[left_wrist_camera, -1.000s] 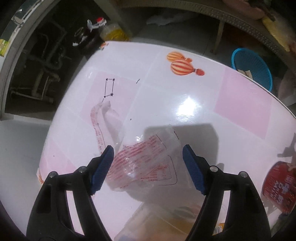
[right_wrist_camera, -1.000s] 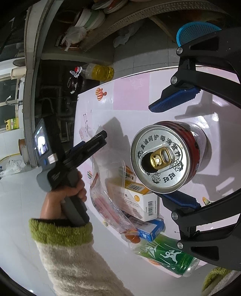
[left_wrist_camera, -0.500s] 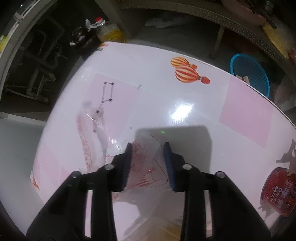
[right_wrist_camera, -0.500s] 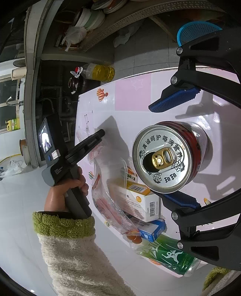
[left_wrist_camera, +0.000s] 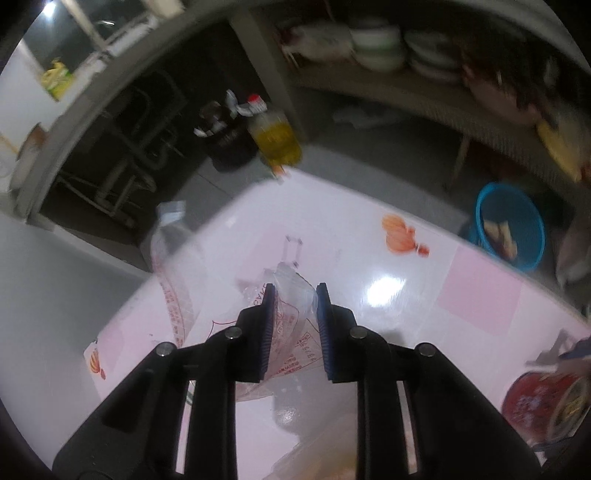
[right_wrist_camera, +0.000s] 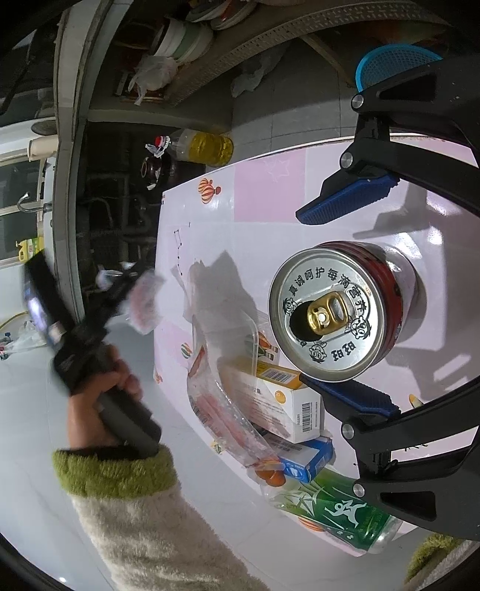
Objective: Collect trash
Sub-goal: 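Lift the clear plastic bag with the left tool while the right tool holds the red can, then carry the clear bag and red can over the blue basket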
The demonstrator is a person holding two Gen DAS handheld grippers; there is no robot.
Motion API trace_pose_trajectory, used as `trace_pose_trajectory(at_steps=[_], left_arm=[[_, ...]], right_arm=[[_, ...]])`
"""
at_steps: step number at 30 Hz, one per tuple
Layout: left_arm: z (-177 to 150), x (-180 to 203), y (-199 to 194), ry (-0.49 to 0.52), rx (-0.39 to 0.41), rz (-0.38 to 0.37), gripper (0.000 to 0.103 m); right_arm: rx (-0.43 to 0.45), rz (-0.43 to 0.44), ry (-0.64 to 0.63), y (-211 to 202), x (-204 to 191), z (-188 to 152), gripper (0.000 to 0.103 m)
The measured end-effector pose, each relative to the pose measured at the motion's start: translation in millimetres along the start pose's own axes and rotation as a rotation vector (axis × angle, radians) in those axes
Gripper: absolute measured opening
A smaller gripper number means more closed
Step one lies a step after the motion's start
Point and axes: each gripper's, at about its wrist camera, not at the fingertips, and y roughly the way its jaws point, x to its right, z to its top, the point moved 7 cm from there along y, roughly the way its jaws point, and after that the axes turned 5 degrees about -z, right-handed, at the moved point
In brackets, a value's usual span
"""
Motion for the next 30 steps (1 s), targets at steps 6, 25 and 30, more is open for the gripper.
trace_pose_trajectory(at_steps=[6, 25, 30], left_arm=[[13, 6, -58, -0.052, 0.137, -0.010, 0.020], [59, 144, -135, 0.018, 0.323, -0.226, 0.020], [79, 205, -129, 0.063, 0.330, -0.332, 0.020]], right_arm=[[0.011, -0.005, -0.004, -2, -2, 1, 0.064], [0.124, -0.123, 0.195, -70, 74, -4, 0.064], [0.128, -0.248, 0.287, -98, 124, -27, 0.064]])
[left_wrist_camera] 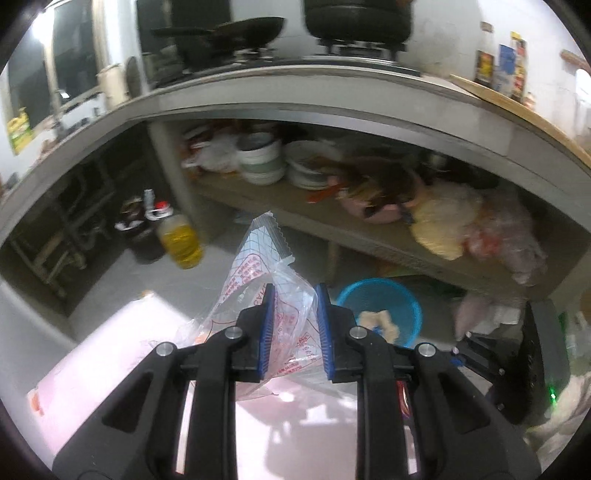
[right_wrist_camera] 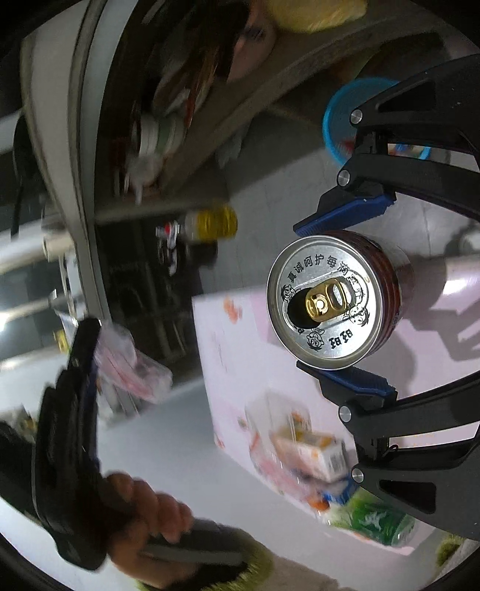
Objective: Collect trash
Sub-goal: 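Carry the clear bag and red can over the blue basket, then open both tools over the blue basket to drop bag and can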
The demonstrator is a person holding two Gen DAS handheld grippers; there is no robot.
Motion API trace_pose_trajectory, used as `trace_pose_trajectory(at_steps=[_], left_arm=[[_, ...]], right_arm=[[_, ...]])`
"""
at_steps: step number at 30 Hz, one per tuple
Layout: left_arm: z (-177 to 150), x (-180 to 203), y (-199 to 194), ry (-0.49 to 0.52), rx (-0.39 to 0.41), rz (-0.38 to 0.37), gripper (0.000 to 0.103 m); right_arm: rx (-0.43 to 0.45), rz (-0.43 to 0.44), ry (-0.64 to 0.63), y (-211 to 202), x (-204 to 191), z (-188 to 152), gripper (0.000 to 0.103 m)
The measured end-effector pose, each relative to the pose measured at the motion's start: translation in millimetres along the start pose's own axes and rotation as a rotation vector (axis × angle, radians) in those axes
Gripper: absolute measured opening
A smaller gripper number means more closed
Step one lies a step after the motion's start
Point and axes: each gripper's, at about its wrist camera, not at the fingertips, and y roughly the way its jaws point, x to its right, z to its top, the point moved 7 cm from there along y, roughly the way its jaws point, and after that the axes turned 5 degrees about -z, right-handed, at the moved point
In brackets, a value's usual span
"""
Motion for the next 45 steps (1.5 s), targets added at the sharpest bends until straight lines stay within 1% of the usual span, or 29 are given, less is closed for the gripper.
trace_pose_trajectory(at_steps=[5, 7, 8, 9, 11, 14, 17, 19, 23, 26, 28, 30, 31, 35, 37, 40, 44, 45], left_arm=[[12, 46, 43, 0.001, -0.019, -0.100, 0.020], [14, 63, 62, 0.007, -0.034, -0.120, 0.020], [14, 75, 77, 0.010, -0.053, -0.140, 0.020], [12, 82, 84, 0.006, -0.064, -0.151, 0.020], [9, 96, 109, -0.010, -0.102, -0.179, 0.020], [5, 110, 148, -0.044, -0.153, -0.213, 0.020], [-4, 123, 190, -0.076, -0.214, -0.242, 0.020], [-14, 130, 220, -0.102, -0.261, -0.264, 0.020], [-33, 138, 272, -0.182, -0.344, -0.312, 0.021], [-44, 143, 304, -0.239, -0.390, -0.342, 0.023], [-49, 148, 320, -0.244, -0.406, -0.347, 0.026], [-50, 152, 331, -0.244, -0.409, -0.336, 0.033], [-50, 152, 335, -0.247, -0.410, -0.334, 0.042], [-48, 153, 341, -0.253, -0.399, -0.325, 0.057], [-44, 151, 338, -0.253, -0.380, -0.324, 0.060], [-42, 143, 327, -0.254, -0.368, -0.303, 0.060], [-34, 123, 294, -0.230, -0.329, -0.255, 0.060], [-32, 117, 284, -0.221, -0.320, -0.233, 0.060]], right_arm=[[-0.016, -0.136, 0.117, -14, 70, -15, 0.064], [-0.024, -0.204, 0.152, -19, 97, -22, 0.064], [-0.028, -0.245, 0.173, -22, 113, -27, 0.064], [-0.033, -0.276, 0.194, -24, 129, -33, 0.064], [-0.047, -0.333, 0.245, -28, 160, -46, 0.064], [-0.081, -0.385, 0.329, -26, 200, -66, 0.064], [-0.118, -0.413, 0.412, -16, 233, -86, 0.064], [-0.139, -0.415, 0.446, -11, 247, -99, 0.064], [-0.181, -0.418, 0.480, 10, 261, -119, 0.064], [-0.204, -0.416, 0.502, 22, 269, -131, 0.064], [-0.214, -0.418, 0.512, 28, 273, -136, 0.064], [-0.226, -0.419, 0.526, 35, 278, -142, 0.064], [-0.231, -0.419, 0.533, 38, 280, -144, 0.064], [-0.247, -0.419, 0.537, 50, 285, -150, 0.064], [-0.255, -0.417, 0.536, 57, 286, -151, 0.064], [-0.265, -0.401, 0.534, 67, 283, -154, 0.064], [-0.294, -0.362, 0.536, 97, 284, -158, 0.064], [-0.306, -0.354, 0.538, 106, 285, -159, 0.064]])
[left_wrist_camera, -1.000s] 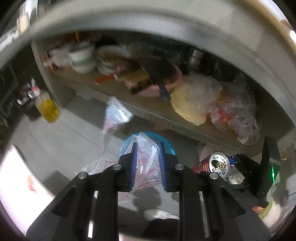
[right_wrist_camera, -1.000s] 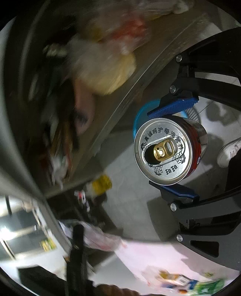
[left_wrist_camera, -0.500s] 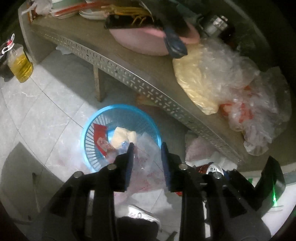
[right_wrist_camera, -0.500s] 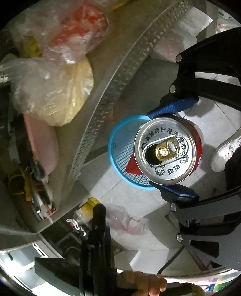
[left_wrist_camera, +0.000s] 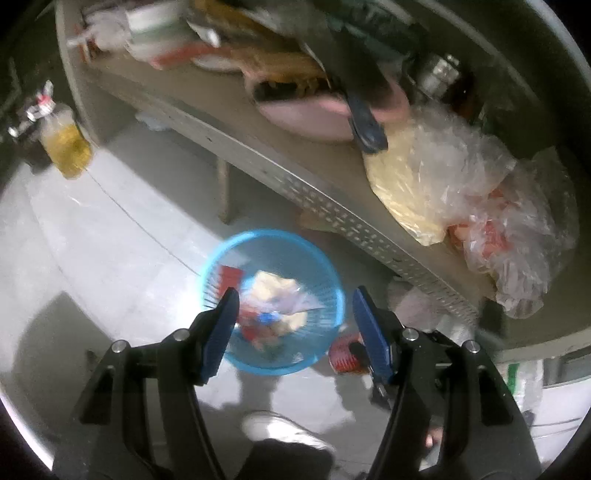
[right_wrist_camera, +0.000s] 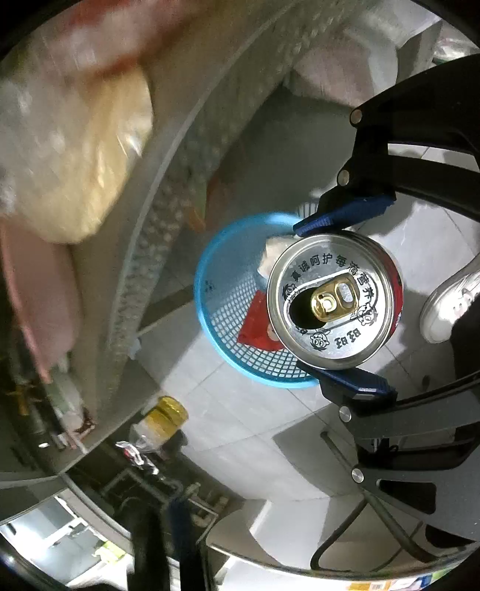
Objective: Collect trash
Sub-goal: 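Open both tools over the blue basket to drop bag and can, then move both tools back over the table toward the remaining trash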
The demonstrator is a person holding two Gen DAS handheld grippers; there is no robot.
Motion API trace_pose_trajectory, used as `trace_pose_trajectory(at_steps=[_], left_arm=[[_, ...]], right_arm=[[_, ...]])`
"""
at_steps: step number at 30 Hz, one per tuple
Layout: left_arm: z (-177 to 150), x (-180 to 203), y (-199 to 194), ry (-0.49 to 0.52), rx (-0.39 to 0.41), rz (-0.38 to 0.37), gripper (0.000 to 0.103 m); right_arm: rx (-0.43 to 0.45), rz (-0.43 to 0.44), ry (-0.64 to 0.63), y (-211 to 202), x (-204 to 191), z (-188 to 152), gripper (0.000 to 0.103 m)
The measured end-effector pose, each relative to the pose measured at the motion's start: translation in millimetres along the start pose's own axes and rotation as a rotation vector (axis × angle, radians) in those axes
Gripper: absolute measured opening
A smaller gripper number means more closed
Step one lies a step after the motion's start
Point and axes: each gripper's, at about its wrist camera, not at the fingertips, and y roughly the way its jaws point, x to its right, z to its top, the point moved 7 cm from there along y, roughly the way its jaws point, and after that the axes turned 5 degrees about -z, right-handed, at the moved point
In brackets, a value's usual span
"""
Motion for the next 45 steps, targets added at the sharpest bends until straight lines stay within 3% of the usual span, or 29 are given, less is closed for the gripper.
trace_pose_trajectory(at_steps=[6, 9, 11, 13, 25, 29, 32, 38, 45], left_arm=[[-15, -18, -80, -0.018, 0.070, 0.071, 0.064], [-28, -26, -119, -0.037, 0.113, 0.089, 0.067], [-37, -31, -141, -0.042, 0.136, 0.118, 0.070], [-47, -34, -157, -0.043, 0.155, 0.141, 0.071], [-107, -46, -232, -0.027, 0.249, 0.216, 0.075], [-127, -41, -243, -0.020, 0.275, 0.216, 0.075], [-144, -39, -251, -0.013, 0.288, 0.224, 0.077], [-169, -42, -266, -0.063, 0.314, 0.242, 0.077], [-208, -47, -293, -0.095, 0.352, 0.285, 0.082]], right_arm=[[-0.110, -0.021, -0.035, 78, -23, 12, 0.064], [-0.205, -0.010, -0.053, 119, -40, 11, 0.065], [-0.246, 0.001, -0.049, 133, -47, 9, 0.067], [-0.232, -0.001, -0.049, 130, -50, 12, 0.070], [-0.060, 0.043, -0.056, 18, -50, 11, 0.074], [-0.005, 0.059, -0.121, -35, -72, -4, 0.075], [0.055, 0.072, -0.177, -75, -91, -10, 0.083], [0.139, 0.141, -0.266, -144, -134, -18, 0.086], [0.146, 0.273, -0.315, -195, -180, -29, 0.086]])
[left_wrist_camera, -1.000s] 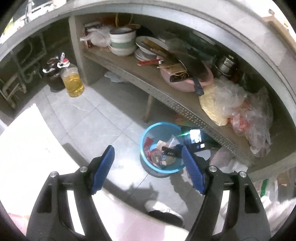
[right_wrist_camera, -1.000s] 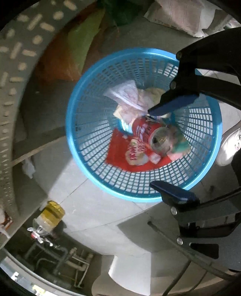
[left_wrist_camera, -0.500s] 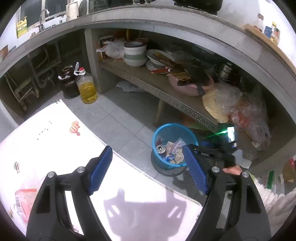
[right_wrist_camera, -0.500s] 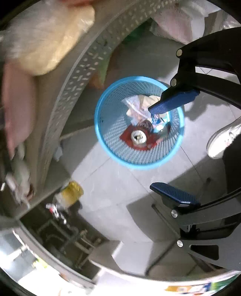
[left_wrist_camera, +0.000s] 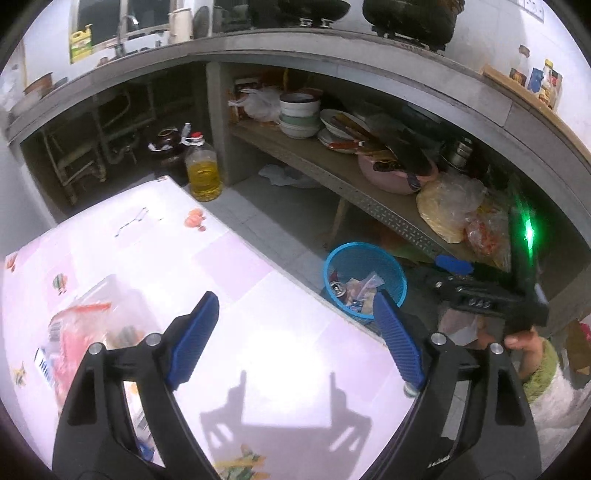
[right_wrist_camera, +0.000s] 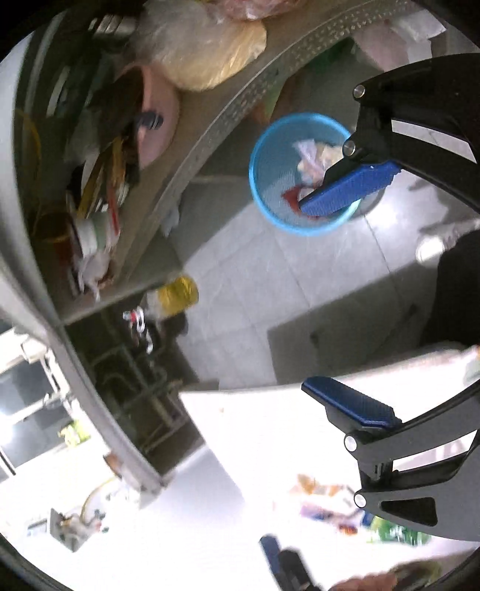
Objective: Collect trash
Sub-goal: 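Move both tools back over the table toward the remaining trash, then grasp the clear bag with red print with the left tool and lift it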
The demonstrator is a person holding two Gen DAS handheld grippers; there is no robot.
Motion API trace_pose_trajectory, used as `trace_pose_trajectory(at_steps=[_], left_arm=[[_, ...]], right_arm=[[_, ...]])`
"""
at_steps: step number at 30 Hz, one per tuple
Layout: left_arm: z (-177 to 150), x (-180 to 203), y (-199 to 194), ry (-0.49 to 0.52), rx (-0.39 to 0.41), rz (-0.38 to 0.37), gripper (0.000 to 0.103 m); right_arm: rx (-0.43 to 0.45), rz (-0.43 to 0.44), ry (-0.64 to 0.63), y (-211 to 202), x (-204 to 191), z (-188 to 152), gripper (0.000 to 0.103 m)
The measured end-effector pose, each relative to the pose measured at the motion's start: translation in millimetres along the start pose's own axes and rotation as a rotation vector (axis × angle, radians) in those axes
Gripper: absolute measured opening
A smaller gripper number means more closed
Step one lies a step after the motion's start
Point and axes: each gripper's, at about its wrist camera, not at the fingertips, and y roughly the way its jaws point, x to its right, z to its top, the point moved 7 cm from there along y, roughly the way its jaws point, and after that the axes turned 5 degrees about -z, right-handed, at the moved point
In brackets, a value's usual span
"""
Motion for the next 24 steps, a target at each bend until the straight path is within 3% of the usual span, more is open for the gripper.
trace_pose_trajectory(at_steps=[8, 24], left_arm=[[-42, -27, -36, -0.048, 0.009, 0.072, 0.083], [-100, -96, -96, -0.176, 0.085, 0.242, 0.083]], right_arm=[[-0.048, 0.118, -0.069, -13, -55, 0, 0.086], [-0.194, 0.347, -0.217, 9, -175, -15, 0.086]])
